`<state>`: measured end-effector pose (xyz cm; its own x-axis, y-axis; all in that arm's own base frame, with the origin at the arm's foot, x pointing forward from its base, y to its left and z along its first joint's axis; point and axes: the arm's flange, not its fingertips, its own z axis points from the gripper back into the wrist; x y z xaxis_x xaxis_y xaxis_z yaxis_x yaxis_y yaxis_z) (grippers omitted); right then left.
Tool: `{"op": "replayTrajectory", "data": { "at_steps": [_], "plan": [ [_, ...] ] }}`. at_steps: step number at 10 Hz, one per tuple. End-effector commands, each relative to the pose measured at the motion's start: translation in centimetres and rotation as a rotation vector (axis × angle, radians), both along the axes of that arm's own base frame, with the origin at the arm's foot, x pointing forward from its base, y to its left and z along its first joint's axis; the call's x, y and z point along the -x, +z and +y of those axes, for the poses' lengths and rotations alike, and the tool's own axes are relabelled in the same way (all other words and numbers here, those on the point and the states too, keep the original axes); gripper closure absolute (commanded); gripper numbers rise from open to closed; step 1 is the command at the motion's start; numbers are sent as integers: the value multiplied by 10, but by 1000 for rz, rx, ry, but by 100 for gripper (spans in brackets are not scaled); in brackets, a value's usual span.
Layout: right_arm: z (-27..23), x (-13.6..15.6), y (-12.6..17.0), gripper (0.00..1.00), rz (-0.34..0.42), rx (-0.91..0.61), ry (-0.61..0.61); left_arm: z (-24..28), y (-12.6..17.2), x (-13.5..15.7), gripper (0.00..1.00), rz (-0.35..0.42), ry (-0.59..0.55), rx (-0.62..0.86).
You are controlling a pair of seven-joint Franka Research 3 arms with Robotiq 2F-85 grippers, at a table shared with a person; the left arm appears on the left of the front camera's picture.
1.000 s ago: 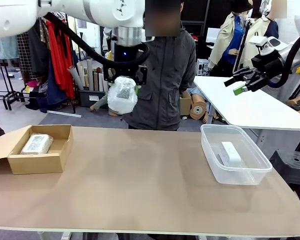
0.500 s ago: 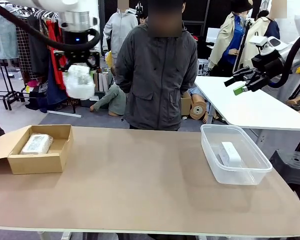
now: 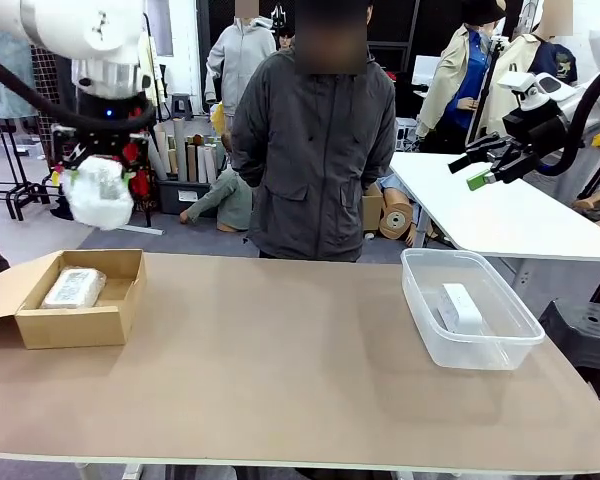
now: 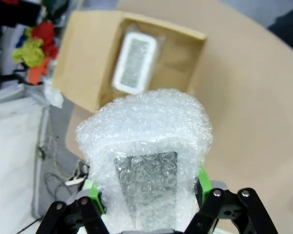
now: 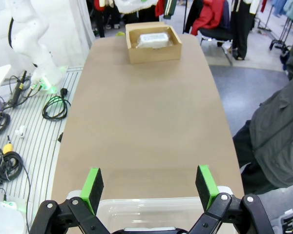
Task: Separate and place wrapped and unwrapped clocks.
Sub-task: If the picked Digital clock is wrapped, place it in the Package Box ; if not, place it in the Organizing box.
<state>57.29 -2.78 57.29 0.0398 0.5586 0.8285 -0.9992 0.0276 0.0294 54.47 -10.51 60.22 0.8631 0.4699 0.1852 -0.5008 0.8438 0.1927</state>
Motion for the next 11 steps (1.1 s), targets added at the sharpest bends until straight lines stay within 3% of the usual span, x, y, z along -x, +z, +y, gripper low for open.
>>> {"op": "replayTrajectory", "data": {
  "at_steps": [1,3,5,6,11],
  "plan": [
    [0,0,3,0,-2,-2,6,7,-29,6,100,-11,-14,-43],
    [0,0,3,0,-2,-2,6,11,-43,8,100,8,-138,1],
    [0,0,3,0,-2,-2,6,6,-35,7,100,-40,-74,51],
    [0,0,3,0,-2,-2,6,5,-48,-3,100,16,-100,-23],
    [0,0,3,0,-2,-2,6,2,-52,-4,100,20,-103,-8]
  ]
}}
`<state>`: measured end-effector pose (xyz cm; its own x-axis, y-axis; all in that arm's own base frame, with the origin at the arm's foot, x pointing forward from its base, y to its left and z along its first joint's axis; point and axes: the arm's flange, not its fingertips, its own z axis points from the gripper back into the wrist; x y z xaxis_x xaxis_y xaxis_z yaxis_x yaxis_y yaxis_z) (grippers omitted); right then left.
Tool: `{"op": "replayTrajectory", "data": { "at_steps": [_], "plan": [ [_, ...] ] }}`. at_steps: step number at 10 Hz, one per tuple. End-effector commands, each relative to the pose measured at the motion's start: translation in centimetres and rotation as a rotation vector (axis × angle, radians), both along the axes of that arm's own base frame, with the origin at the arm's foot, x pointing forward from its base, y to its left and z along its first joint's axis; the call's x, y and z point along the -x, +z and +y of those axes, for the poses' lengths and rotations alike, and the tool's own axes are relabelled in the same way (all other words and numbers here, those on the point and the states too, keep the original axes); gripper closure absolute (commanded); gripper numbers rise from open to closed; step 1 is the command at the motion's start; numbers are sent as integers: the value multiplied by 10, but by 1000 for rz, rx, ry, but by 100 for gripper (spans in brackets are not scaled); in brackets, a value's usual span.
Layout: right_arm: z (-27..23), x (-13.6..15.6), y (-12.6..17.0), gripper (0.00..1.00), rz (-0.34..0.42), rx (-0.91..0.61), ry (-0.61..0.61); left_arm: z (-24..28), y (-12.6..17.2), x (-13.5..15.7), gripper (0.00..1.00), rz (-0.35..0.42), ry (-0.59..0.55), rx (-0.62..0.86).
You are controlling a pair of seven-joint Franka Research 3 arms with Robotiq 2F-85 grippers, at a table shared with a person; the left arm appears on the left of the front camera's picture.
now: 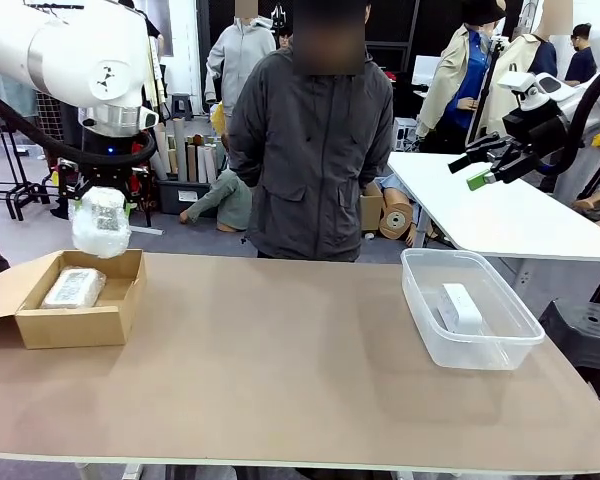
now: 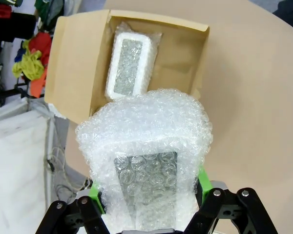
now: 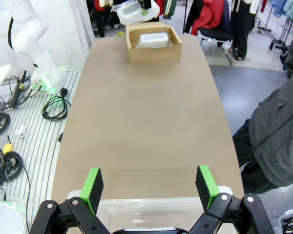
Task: Separate and place wrapped and unwrapped clocks.
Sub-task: If the picked Digital clock is wrapped, place it in the Package Box ; if not, place it in the Organizing box.
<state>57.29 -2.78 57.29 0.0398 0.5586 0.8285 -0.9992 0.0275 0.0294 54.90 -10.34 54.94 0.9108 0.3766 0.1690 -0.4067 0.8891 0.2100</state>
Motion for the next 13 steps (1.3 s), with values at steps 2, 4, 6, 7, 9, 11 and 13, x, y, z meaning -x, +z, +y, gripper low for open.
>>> {"op": "replayTrajectory", "data": {
  "at_steps": [2,4,6,7,9,11,13],
  "plan": [
    [0,0,3,0,-2,-2,6,23,2,-12,100,172,-94,19],
    [0,0,3,0,-2,-2,6,40,-4,-24,100,223,-195,33],
    [0,0,3,0,-2,-2,6,56,-18,-33,100,248,-297,25],
    [0,0,3,0,-2,-2,6,62,-20,-37,100,201,-360,3],
    [0,0,3,0,-2,-2,6,68,-33,-50,100,141,-413,14],
    [0,0,3,0,-2,-2,6,69,-53,-69,100,130,-299,62],
    [0,0,3,0,-2,-2,6,70,-71,-82,100,96,-275,149]
  ]
}}
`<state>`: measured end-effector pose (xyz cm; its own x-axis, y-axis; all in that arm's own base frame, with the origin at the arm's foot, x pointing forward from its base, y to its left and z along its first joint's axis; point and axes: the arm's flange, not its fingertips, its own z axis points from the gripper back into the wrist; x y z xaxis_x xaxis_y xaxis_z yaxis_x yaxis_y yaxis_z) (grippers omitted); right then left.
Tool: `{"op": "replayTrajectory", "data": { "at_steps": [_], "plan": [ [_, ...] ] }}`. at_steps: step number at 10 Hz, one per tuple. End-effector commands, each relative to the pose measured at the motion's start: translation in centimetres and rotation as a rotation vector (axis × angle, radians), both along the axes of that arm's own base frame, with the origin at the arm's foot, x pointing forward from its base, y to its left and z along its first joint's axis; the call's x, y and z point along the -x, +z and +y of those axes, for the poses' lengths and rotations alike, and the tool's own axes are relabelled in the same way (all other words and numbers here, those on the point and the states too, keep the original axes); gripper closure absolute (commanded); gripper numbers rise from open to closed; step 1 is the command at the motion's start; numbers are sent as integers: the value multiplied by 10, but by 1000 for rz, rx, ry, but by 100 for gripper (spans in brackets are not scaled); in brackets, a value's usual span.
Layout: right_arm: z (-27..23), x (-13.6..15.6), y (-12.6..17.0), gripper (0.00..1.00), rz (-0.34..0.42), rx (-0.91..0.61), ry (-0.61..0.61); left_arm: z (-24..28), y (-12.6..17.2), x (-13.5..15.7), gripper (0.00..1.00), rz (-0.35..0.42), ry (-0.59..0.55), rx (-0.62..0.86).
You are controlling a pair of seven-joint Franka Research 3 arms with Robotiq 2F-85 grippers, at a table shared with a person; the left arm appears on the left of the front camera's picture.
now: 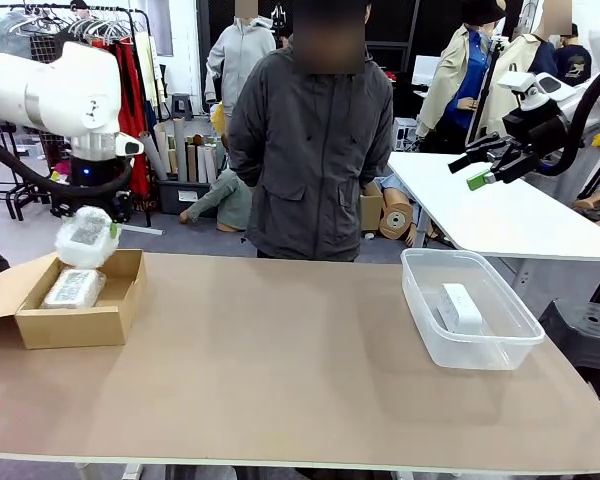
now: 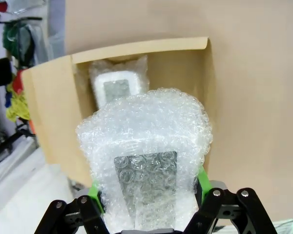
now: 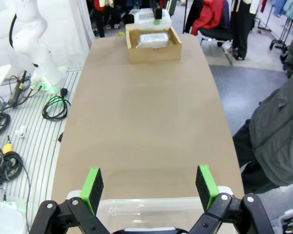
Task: Separate and place wrapped and unwrapped clocks.
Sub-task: If the picked Digital clock is wrapped, place it in the Package Box ; if not, place it in the Organizing box.
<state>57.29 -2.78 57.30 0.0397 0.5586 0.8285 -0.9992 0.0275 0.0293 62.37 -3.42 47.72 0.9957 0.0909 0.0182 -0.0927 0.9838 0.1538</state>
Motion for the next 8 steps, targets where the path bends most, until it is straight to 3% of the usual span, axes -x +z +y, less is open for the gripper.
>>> {"op": "replayTrajectory", "data": {
  "at_steps": [1,6,8],
  "plan": [
    [0,0,2,0,-2,-2,6,1,-7,-11,100,-30,35,97],
    [0,0,2,0,-2,-2,6,3,-23,-11,100,1,50,185],
    [0,0,2,0,-2,-2,6,-5,-28,-13,100,-2,39,117]
  ]
}}
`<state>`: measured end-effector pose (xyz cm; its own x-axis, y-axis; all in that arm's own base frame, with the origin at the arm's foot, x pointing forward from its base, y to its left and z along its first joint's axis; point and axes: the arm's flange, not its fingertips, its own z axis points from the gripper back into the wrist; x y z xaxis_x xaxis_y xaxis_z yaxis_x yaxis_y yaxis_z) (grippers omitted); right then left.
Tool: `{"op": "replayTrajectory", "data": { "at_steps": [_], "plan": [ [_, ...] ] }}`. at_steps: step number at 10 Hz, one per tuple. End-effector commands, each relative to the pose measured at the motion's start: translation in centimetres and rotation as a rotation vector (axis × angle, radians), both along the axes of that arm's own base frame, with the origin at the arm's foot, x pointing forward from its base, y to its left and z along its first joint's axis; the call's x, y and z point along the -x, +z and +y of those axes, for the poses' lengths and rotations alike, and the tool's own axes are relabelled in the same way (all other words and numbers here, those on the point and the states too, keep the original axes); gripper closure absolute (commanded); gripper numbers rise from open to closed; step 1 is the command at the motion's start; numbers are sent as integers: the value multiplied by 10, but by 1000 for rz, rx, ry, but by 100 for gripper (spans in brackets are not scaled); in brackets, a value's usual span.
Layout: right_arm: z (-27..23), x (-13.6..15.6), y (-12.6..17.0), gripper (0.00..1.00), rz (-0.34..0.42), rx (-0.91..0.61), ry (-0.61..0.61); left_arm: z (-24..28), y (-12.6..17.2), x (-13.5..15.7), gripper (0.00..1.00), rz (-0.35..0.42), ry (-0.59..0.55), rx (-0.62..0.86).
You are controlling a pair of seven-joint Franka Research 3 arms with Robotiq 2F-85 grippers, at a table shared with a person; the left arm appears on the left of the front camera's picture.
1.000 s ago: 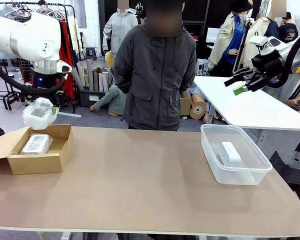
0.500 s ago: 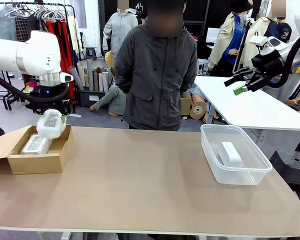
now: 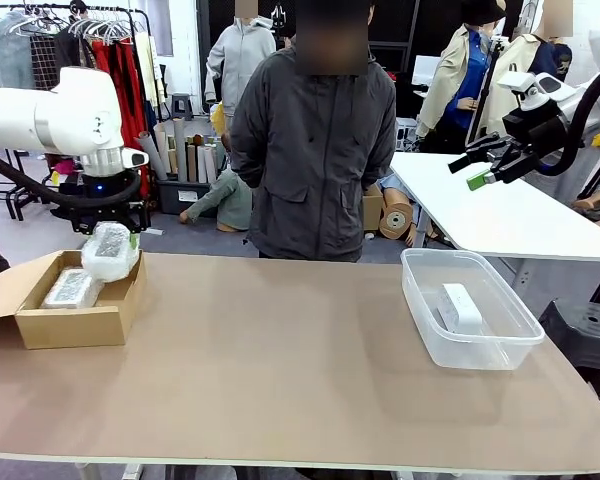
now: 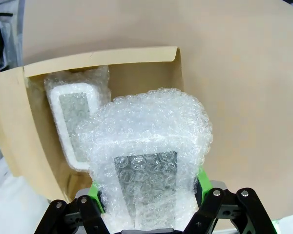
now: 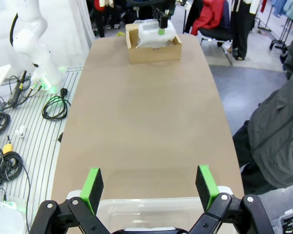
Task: Separate and place wrapped and unwrapped clocks.
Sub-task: If the picked Digital clock is wrapped, place it in the Package Box ; if not, place it in the Organizing box.
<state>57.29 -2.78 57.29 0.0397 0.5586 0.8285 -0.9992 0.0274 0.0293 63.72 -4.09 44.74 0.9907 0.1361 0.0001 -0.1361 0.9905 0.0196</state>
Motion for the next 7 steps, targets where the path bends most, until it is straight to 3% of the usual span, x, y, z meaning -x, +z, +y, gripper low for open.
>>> {"op": "replayTrajectory", "data": {
  "at_steps": [1,3,7],
  "plan": [
    [0,0,2,0,-2,-2,6,2,2,0,100,-5,-5,-19],
    [0,0,2,0,-2,-2,6,-3,-3,3,100,10,-16,25],
    [0,0,2,0,-2,-2,6,-7,-20,12,100,-43,-22,14]
  ]
}}
